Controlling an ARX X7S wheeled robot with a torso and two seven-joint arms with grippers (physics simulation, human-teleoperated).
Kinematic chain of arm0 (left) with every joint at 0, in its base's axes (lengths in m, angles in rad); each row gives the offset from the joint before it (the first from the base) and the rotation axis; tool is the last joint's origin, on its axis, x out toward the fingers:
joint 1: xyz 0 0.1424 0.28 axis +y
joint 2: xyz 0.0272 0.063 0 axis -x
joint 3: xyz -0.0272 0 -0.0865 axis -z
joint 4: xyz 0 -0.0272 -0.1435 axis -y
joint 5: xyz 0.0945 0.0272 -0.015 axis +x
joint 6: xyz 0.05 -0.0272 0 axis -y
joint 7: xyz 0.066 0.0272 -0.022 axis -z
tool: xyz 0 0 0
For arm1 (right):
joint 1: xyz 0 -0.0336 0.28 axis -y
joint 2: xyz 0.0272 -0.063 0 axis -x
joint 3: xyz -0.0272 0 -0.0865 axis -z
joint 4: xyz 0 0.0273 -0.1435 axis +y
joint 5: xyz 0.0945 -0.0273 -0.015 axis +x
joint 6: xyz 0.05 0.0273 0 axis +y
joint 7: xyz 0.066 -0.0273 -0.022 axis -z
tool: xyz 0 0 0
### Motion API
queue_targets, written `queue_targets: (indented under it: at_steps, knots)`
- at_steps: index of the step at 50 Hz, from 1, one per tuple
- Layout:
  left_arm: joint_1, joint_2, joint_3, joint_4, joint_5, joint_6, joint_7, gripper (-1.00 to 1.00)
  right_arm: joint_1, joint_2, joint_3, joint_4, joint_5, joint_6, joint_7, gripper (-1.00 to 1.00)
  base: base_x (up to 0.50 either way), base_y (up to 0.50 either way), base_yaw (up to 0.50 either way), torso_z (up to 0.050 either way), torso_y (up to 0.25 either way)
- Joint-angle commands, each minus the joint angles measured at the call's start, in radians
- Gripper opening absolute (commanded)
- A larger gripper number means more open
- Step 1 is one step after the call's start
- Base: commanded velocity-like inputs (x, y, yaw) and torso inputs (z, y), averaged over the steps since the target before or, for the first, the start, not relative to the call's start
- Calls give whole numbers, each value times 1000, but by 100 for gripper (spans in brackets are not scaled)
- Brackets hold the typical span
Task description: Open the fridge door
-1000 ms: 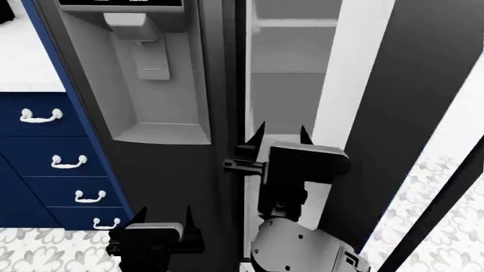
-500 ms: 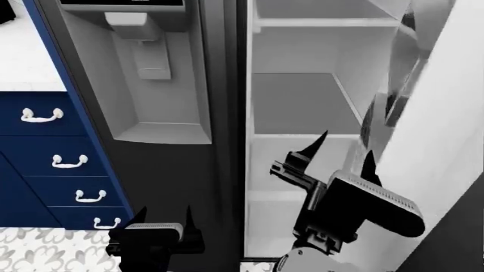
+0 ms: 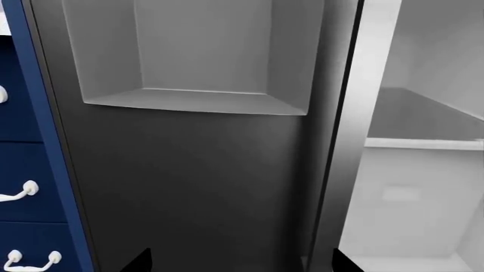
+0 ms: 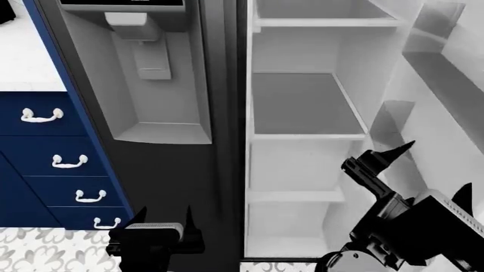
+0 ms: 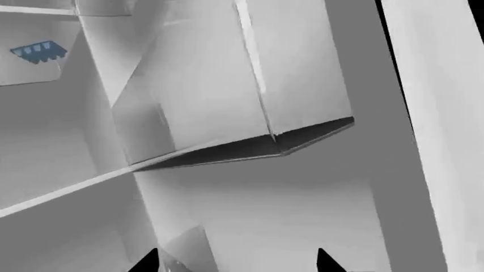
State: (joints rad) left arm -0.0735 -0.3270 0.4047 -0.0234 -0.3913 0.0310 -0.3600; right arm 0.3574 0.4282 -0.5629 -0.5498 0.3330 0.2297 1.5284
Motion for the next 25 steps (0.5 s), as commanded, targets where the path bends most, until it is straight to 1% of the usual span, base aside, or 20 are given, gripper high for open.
queue_targets:
  at_steps: [1,2,11,14,19,25]
  knots:
    - [0,-3,1,2,-4,1,0,100,-85,21,155,-8,18,-31,4,100,0,0,0,0,0]
    - [1,-3,2,2,-4,1,0,100,-94,29,180,-16,23,-30,9,100,0,0,0,0,0]
    - [0,-4,2,0,-12,7,6,100,-125,32,248,23,49,-31,-17,100,0,0,0,0,0]
    - [-1,-3,3,-2,-12,5,5,100,-166,43,314,32,79,-63,-16,100,0,0,0,0,0]
    - [-2,-4,5,0,-10,3,2,100,-231,74,395,-3,111,-68,-12,100,0,0,0,0,0]
    - [-1,-4,6,-2,-12,7,3,100,-241,78,414,5,126,-50,-32,100,0,0,0,0,0]
